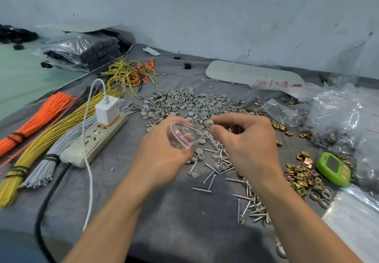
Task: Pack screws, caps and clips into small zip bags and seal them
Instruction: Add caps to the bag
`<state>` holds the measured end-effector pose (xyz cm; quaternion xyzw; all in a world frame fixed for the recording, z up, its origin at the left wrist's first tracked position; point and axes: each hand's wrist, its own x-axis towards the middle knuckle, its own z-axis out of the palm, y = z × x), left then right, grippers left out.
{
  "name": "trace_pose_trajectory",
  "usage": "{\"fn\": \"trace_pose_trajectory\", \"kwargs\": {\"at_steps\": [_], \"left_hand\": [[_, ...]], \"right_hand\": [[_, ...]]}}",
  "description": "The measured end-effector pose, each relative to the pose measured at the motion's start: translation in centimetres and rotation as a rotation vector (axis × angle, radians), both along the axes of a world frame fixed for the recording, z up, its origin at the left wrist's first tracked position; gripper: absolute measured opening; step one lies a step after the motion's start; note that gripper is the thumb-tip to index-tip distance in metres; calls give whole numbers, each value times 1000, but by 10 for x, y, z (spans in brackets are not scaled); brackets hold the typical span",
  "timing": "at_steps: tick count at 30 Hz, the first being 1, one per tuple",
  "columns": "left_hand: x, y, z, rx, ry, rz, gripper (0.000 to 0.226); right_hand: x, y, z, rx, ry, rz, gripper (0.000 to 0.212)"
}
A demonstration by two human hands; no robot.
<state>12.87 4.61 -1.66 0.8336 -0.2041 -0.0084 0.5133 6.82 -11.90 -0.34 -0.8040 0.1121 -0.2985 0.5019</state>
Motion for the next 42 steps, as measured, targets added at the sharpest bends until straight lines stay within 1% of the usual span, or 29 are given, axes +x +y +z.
{"fn": "trace_pose_trajectory", "kwargs": {"at_steps": [2,4,6,7,8,10,12,13,14,16,18,20,21,23,25,28,30,32,35,37,39,42], "left_hand": [[-2,-5,0,81,-28,-21,41],[-2,-9,1,161,-31,-49,41],[-3,-11,1,178,-25,-77,40],[-3,-11,1,167,-18,-83,40],[-3,-11,1,150,-9,-82,40],[-3,-9,2,99,18,-67,38],[-1,-6,3,6,61,-51,37],[0,-3,3,-48,83,-41,36],[1,-1,4,-96,103,-25,35],[3,3,4,-189,135,29,36],[7,7,4,-308,164,78,40],[9,9,5,-407,184,95,41],[10,10,5,-434,184,98,41],[10,11,4,-464,176,95,41],[10,12,4,-479,175,86,43],[11,13,2,-466,169,82,43],[12,15,2,-427,164,77,45],[12,15,1,-353,145,74,46],[8,13,1,-214,80,31,44],[3,8,0,-131,35,-6,42],[-3,1,0,-50,-19,-41,42],[-6,-8,1,78,-75,-62,47]], "right_hand": [[2,4,2,-59,29,74,12],[4,8,-1,-213,78,97,10],[6,13,-3,-338,117,105,10],[7,15,-3,-359,130,120,11],[7,15,-3,-356,132,139,12],[6,13,-1,-281,93,153,16],[5,4,-1,-183,24,67,17],[4,-1,-1,-173,19,0,16],[3,-5,-2,-191,52,-53,15],[2,-9,-6,-259,200,-53,15],[1,-3,-12,-351,346,32,17],[1,7,-19,-465,432,103,12],[2,12,-22,-541,459,122,7],[5,20,-27,-692,495,140,11],[8,23,-31,-742,504,136,14],[7,23,-33,-794,500,128,14],[6,21,-31,-762,495,124,10],[5,16,-27,-604,418,65,5],[3,6,-16,-325,155,-37,8],[1,-1,-5,-184,22,-15,11],[-1,-4,4,-110,10,61,15],[0,0,6,-109,109,159,15]]}}
